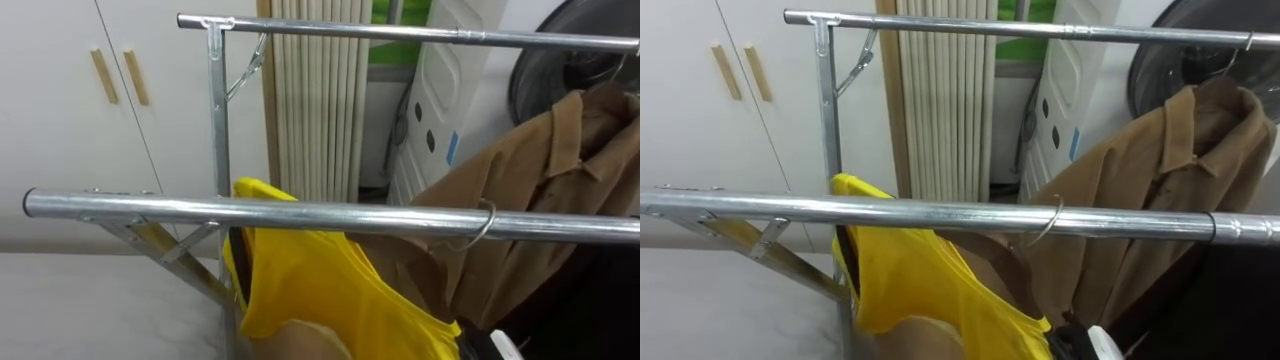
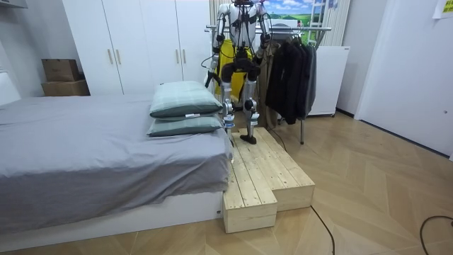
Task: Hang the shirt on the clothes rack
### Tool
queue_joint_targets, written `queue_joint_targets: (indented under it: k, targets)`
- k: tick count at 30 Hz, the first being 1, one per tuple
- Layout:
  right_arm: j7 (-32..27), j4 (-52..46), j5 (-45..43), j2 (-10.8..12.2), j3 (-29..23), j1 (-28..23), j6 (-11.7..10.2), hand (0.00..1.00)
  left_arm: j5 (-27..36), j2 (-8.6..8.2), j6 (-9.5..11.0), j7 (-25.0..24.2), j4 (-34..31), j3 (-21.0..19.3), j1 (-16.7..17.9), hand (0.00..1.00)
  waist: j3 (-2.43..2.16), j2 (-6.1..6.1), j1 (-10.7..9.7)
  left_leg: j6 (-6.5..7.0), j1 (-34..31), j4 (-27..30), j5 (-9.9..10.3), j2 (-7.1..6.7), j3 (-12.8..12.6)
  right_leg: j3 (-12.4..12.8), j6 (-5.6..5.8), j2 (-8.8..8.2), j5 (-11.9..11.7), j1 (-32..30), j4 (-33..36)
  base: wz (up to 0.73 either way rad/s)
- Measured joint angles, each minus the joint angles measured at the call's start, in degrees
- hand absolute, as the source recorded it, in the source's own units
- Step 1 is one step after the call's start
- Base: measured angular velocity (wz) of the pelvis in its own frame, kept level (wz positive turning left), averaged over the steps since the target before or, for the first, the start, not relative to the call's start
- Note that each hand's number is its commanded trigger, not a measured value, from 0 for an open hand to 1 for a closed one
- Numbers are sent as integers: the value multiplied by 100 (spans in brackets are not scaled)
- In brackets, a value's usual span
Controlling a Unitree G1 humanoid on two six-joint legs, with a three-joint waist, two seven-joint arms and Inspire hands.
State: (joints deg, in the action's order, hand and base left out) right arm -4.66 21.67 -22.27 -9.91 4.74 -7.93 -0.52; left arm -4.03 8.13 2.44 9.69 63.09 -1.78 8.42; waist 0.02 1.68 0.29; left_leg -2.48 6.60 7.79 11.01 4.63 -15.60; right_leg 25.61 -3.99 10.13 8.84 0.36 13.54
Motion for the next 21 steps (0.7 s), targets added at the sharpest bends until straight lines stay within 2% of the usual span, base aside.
queue_joint_targets:
  k: [7, 9, 13, 21]
  targets:
    - [-232, -296, 478, 12, -125, 17, -22, 0, -3, -54, 13, 115, 20, -4, -10, 0, 9, -65, 26, 0, 0, 1, -1, 5, -22, 67, -19, 32, 11, -26, 27, -4]
    - [-283, -441, 984, 20, -198, 14, -14, 0, 7, -54, 26, 115, 70, -10, -11, 0, 12, -92, 25, 0, 0, 1, -1, 4, -45, 69, -19, 30, 12, -29, 24, -4]
    - [-266, -620, 2553, 25, -238, 18, -18, 0, 9, -60, 40, 98, 107, -2, -8, 0, 13, -91, 12, 0, 4, 1, -1, 9, -23, 53, -19, 31, 12, -29, 30, 0]
    - [234, -711, 5113, 42, -320, -18, -24, 0, 11, -86, 204, -41, 108, -15, -5, 0, 16, -91, -3, 0, 2, 1, -1, 14, -18, 91, -66, 49, 42, -30, 38, -1]
